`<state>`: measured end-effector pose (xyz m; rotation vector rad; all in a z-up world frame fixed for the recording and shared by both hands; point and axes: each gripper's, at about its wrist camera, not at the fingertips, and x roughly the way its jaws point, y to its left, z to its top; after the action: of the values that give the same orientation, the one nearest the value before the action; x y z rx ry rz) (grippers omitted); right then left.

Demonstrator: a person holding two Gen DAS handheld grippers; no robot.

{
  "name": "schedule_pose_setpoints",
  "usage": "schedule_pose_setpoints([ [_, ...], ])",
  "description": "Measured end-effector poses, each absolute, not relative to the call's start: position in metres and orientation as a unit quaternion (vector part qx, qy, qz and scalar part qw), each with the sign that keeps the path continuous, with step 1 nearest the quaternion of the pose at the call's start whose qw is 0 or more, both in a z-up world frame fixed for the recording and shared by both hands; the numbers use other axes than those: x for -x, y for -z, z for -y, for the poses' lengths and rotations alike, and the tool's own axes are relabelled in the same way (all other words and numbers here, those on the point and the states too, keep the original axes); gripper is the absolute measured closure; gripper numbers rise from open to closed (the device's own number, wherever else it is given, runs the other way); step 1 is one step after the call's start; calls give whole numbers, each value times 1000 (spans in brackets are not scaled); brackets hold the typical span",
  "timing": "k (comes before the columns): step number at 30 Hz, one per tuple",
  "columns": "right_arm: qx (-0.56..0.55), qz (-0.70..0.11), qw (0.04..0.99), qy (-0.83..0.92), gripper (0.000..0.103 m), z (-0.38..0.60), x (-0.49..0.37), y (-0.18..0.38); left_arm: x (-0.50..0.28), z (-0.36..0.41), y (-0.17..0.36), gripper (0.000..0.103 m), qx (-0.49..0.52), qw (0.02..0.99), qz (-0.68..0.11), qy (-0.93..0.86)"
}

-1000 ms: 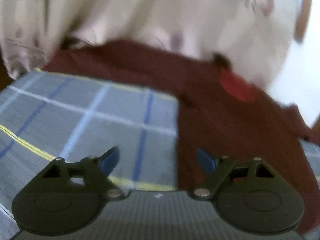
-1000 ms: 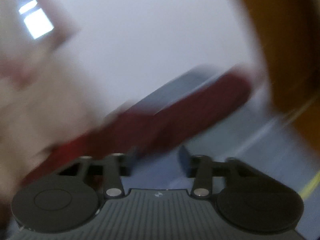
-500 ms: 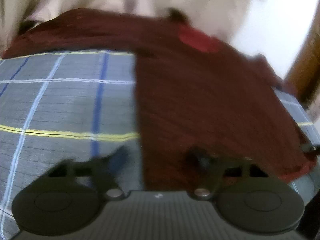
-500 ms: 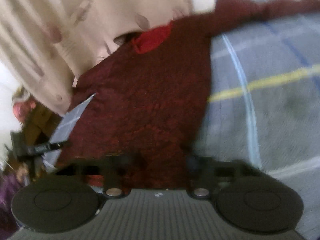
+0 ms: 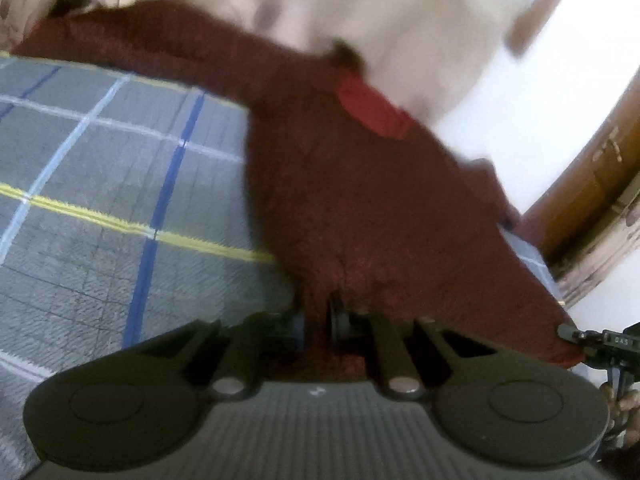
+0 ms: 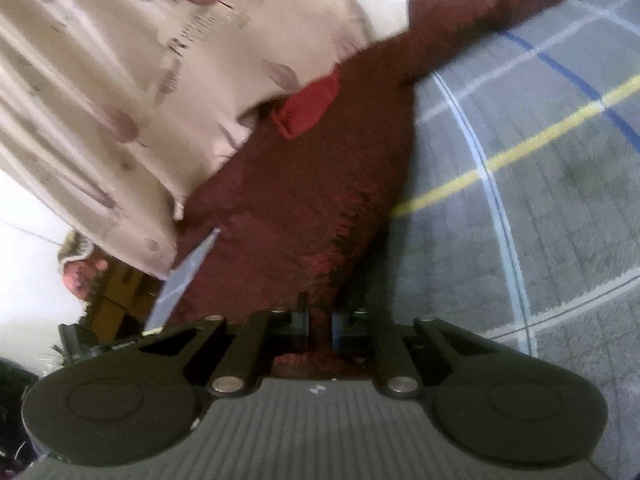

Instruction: Fold small clothes

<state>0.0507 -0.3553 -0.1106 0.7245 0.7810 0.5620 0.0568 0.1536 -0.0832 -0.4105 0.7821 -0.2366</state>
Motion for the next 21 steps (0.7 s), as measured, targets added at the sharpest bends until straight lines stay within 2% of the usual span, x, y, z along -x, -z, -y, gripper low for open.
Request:
schedule_pose_setpoints([
  [11,-340,-361,831,-251,89,373,-21,105,-25,-158,71,95,183,903,-374,102],
  [13,-363,-360,820,-258,85,382,-27,109,-31,-165,78,94,183,902,-380,90],
  [14,-360,-359,821,-260,79,383,-30,109,-35,-166,81,94,181,899,-386,95],
  [15,-349,-359,829,-250,57,383,-32,108,-36,-169,85,93,179,898,-390,93],
  [16,-347,-360,831,-243,43,383,-35,109,-38,-170,88,93,181,897,-394,88],
  [17,-353,-361,829,-242,22,384,-39,112,-40,-172,90,93,187,894,-397,92],
  [18,-355,-362,828,-238,12,385,-43,114,-40,-175,92,93,191,892,-397,98],
  [19,-348,-363,834,-229,10,386,-46,116,-41,-177,93,92,190,893,-394,99],
  [20,-342,-361,839,-223,10,386,-48,116,-43,-178,94,86,186,895,-394,99],
  [21,-343,-364,836,-227,10,387,-52,117,-46,-179,95,73,182,894,-397,103],
])
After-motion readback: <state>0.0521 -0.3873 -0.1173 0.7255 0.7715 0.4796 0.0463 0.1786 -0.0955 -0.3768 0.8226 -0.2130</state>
